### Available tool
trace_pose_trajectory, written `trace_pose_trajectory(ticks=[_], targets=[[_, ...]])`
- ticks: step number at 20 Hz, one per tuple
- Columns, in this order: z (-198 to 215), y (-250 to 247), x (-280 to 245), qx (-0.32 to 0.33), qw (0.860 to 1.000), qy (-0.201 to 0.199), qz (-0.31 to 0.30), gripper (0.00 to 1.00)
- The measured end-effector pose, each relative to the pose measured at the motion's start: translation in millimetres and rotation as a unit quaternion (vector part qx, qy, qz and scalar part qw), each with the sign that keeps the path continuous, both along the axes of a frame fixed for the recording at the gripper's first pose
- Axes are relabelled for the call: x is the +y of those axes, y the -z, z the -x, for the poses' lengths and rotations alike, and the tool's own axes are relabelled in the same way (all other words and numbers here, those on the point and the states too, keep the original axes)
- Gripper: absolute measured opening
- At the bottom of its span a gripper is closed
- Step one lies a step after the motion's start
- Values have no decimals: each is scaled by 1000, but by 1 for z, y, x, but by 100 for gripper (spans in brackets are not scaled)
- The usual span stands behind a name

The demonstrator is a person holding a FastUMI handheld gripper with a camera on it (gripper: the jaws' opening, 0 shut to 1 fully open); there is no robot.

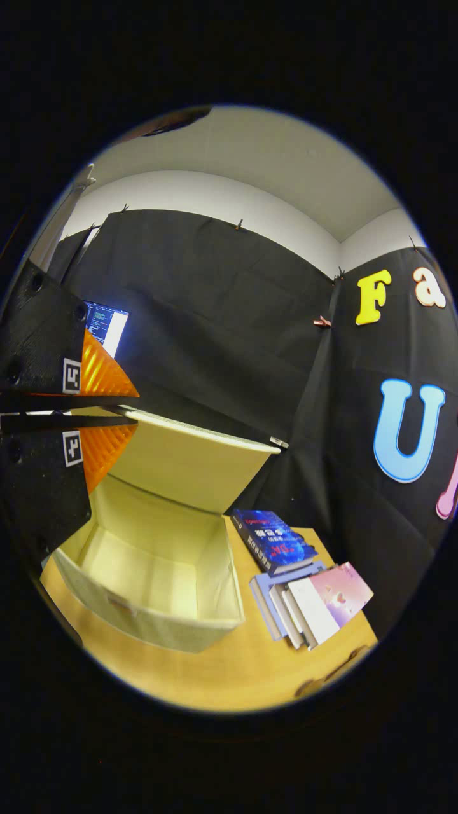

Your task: Open the storage box then place both shoes into the box .Put the left shoe in first, then the right shoe, with the right side of both shoes facing outward in a uniform manner.

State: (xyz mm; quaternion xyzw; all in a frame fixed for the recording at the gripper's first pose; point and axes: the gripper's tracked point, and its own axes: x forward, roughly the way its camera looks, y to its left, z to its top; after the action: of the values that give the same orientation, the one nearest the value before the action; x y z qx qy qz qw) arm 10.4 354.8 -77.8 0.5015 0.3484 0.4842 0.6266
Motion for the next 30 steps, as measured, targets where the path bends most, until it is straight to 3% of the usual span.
trace_pose_trajectory(ticks=[5, 12, 13, 17, 18, 20, 25, 30], targets=[[-5, -27, 52, -19, 1000, -9, 5, 6], [0, -38, 99, -28, 999, -35, 1, 17], [3, -36, 103, -27, 999, -40, 3, 21], [6, -36, 103, -32, 998, -44, 9, 64], [6, -35, 101, -39, 998, -41, 13, 79], [11, -38, 92, -55, 998, -40, 15, 97], [9, -39, 43, -98, 994, 10, 56, 97], [9, 13, -42, -151, 963, 86, 204, 98]])
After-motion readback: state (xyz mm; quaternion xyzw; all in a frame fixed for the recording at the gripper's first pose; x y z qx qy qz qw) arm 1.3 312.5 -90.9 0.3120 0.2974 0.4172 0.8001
